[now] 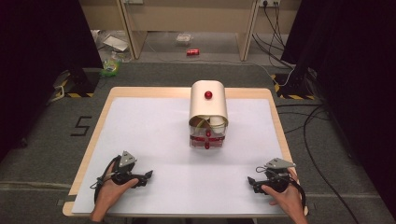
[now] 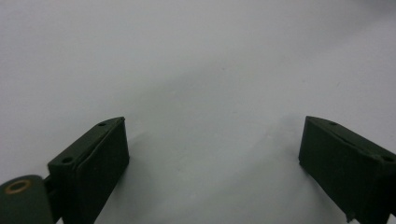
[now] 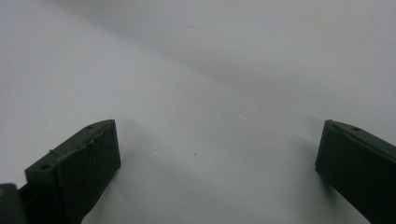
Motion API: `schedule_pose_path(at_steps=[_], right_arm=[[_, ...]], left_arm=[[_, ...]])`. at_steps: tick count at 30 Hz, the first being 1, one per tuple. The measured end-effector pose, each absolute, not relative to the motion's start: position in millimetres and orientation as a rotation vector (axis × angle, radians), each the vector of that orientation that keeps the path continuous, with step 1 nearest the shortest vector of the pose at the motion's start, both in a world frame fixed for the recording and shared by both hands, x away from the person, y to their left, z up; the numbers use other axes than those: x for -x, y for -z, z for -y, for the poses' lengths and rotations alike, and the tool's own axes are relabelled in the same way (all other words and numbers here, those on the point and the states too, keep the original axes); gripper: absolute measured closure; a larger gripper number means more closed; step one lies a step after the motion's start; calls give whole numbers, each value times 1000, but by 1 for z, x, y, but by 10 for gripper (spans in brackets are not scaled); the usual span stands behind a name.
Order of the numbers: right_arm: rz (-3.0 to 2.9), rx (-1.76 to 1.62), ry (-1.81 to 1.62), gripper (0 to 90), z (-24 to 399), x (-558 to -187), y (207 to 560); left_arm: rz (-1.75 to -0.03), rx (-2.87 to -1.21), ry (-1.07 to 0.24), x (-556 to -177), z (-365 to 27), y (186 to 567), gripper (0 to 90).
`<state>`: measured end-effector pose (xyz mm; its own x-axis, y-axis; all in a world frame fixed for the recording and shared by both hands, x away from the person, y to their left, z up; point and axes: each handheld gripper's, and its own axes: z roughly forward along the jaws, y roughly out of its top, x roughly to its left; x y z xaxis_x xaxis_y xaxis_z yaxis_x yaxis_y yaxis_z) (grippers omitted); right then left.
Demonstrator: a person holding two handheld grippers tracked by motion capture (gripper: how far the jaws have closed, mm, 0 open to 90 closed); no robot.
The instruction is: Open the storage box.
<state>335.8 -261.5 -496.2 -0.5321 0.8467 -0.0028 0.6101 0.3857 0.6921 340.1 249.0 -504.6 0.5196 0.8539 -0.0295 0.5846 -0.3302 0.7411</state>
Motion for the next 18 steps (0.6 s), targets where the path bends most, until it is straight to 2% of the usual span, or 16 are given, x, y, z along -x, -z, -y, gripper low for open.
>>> schedule_pose_path(at_steps=[4,6,7,8,9,10,12,13,14,18], right_arm=[[-2292,-1268,-921,7,262,-336,496],[-2289,-1262,-922,36,262,-336,495],[-2280,-1247,-942,177,263,-336,493],[-2277,-1246,-956,222,263,-336,492],[-2277,-1246,-956,222,263,-336,492],[-2273,-1224,-993,128,262,-336,489],[-2263,-1202,-999,190,260,-335,488],[-2263,-1202,-999,190,260,-335,488],[-2263,-1165,-1026,145,256,-335,485],[-2251,-1124,-1050,157,249,-335,481]], left_arm=[[-1169,-2047,-483,-340,-249,505,76],[-1168,-2046,-482,-340,-249,505,76],[-1169,-2047,-482,-340,-249,505,76],[-1169,-2047,-482,-340,-249,505,76],[-1169,-2047,-482,-340,-249,505,76],[-1169,-2047,-482,-340,-249,505,76],[-1169,-2047,-482,-340,-249,505,76],[-1169,-2047,-482,-340,-249,505,76],[-1168,-2046,-482,-340,-249,505,76],[-1168,-2046,-483,-340,-249,505,76]])
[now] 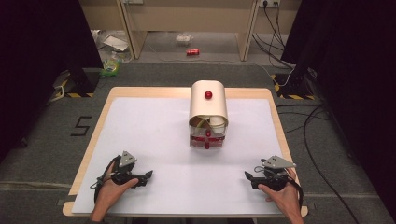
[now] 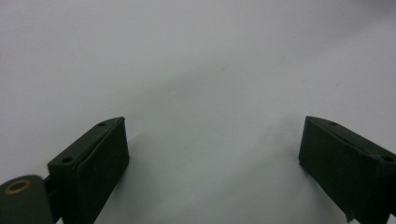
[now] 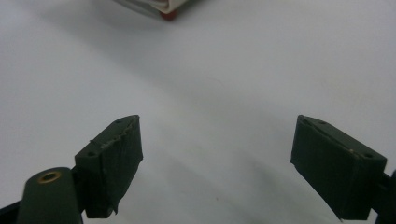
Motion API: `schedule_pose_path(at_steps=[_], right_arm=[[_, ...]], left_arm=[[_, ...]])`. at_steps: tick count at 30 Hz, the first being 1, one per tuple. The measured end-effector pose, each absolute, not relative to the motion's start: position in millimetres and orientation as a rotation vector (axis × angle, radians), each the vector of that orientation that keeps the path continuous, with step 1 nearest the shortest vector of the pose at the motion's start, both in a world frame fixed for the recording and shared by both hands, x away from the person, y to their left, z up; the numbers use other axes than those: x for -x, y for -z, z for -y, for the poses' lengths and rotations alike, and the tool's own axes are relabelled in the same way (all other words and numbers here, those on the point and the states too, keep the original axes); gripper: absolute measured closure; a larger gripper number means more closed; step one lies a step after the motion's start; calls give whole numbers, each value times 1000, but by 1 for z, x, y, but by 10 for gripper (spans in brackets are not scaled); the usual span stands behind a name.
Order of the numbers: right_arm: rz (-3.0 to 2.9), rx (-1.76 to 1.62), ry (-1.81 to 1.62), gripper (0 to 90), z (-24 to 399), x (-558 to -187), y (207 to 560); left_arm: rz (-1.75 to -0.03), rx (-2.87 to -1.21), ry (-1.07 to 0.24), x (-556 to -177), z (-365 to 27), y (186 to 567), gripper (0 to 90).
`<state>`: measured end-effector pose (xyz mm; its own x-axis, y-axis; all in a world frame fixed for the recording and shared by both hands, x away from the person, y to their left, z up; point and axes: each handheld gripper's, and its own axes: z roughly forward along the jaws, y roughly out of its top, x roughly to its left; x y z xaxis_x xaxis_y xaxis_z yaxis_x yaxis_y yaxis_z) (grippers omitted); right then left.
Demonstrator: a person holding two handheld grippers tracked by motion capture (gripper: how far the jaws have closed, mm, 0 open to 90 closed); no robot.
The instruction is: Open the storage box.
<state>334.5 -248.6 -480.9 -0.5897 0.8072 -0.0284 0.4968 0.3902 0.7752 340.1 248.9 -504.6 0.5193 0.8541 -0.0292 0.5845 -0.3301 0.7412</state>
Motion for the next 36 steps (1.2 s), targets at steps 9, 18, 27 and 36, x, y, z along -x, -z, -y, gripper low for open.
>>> schedule_pose_path(at_steps=[9,18,27,36], right_arm=[[-2258,-996,-1091,171,223,-338,474],[-2271,-925,-1112,181,202,-342,472],[-2282,-886,-1125,190,189,-345,470],[-2279,-769,-1177,216,169,-346,465]], left_arm=[[-1169,-2047,-482,-340,-249,505,76],[-1168,-2047,-482,-340,-249,505,76],[-1169,-2047,-481,-340,-249,505,76],[-1169,-2047,-482,-340,-249,505,76]])
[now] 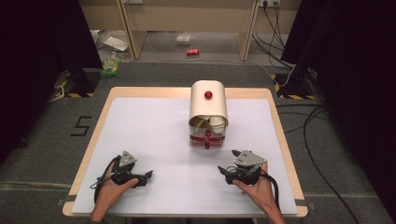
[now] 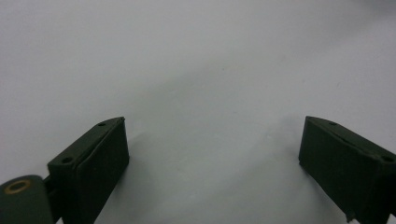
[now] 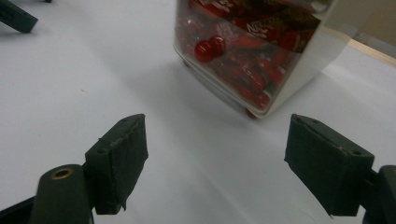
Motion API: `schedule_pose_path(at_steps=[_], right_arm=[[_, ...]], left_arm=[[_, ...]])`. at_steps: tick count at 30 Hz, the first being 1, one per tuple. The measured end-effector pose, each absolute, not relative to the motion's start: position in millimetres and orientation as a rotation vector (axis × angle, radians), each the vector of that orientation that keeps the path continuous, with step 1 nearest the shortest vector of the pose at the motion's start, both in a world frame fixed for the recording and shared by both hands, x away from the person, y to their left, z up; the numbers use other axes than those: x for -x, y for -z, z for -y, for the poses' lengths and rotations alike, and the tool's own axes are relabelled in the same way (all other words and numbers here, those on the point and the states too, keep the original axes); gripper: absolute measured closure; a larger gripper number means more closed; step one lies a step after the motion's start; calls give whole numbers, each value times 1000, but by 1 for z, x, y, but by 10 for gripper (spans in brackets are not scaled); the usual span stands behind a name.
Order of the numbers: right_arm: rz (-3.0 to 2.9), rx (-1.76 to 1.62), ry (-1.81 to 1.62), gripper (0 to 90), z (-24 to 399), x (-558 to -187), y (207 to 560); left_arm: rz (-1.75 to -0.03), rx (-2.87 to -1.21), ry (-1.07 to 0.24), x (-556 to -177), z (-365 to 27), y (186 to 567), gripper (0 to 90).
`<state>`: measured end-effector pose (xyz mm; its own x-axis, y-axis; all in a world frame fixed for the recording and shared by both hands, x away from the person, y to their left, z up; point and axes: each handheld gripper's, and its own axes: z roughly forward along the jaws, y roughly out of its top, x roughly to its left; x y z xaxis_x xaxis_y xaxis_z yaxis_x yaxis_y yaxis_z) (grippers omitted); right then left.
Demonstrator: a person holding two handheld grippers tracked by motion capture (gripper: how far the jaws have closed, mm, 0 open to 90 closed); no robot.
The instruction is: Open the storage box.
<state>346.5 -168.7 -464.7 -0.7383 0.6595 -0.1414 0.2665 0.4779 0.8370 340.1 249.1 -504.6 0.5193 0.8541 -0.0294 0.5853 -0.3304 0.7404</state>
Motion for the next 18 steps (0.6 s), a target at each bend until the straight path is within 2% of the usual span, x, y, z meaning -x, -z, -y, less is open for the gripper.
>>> schedule_pose_path(at_steps=[18], right_arm=[[-2277,-653,-1190,210,139,-355,461]], left_arm=[[-1168,-2047,-482,-340,-249,505,76]])
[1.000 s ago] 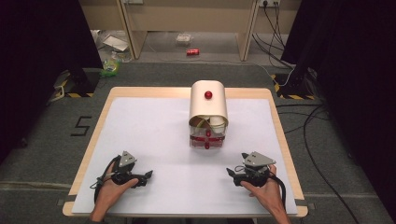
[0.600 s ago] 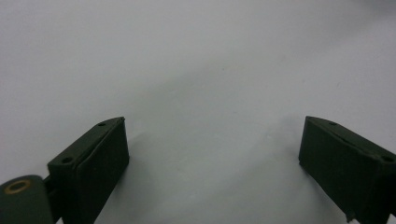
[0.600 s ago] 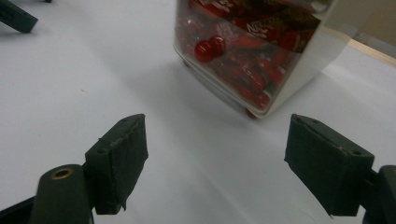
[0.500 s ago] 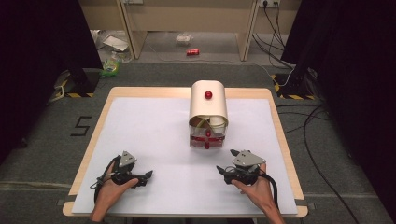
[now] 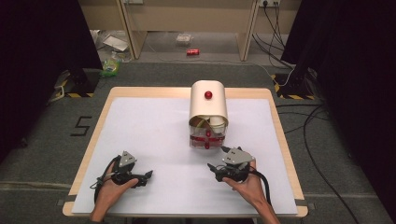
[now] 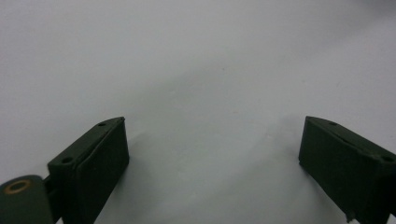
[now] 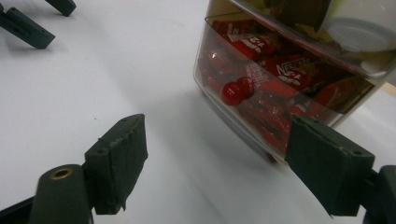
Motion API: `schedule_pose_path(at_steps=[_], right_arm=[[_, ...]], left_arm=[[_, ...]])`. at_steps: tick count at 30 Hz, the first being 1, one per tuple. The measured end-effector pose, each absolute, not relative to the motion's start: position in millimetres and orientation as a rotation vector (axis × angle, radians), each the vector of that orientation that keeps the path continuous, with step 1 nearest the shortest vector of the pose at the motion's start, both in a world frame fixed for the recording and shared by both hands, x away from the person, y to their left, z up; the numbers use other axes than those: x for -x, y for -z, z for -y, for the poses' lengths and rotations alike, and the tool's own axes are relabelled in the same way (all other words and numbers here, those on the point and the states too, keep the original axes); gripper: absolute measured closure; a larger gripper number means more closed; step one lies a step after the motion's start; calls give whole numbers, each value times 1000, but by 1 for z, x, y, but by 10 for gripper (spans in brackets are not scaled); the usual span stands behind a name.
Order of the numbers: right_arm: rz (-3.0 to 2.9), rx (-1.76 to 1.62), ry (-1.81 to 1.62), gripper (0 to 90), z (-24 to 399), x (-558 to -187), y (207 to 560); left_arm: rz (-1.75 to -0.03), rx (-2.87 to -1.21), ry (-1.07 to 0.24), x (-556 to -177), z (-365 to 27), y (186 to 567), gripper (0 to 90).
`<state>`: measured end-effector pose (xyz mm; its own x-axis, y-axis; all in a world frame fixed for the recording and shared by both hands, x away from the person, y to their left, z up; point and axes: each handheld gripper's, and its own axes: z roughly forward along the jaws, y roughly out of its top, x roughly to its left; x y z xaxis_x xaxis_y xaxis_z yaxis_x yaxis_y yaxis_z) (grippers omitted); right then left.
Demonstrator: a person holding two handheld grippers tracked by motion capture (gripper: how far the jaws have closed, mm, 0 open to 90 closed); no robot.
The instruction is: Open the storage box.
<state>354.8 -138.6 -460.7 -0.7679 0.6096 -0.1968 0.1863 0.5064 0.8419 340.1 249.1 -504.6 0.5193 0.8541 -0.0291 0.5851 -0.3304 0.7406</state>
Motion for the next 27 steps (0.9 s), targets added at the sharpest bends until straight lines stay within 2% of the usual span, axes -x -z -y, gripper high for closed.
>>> schedule_pose_path(at_steps=[27], right_arm=[[-2231,-452,-1146,229,109,-363,456]], left_arm=[[-1168,-2046,-482,-340,-249,505,76]])
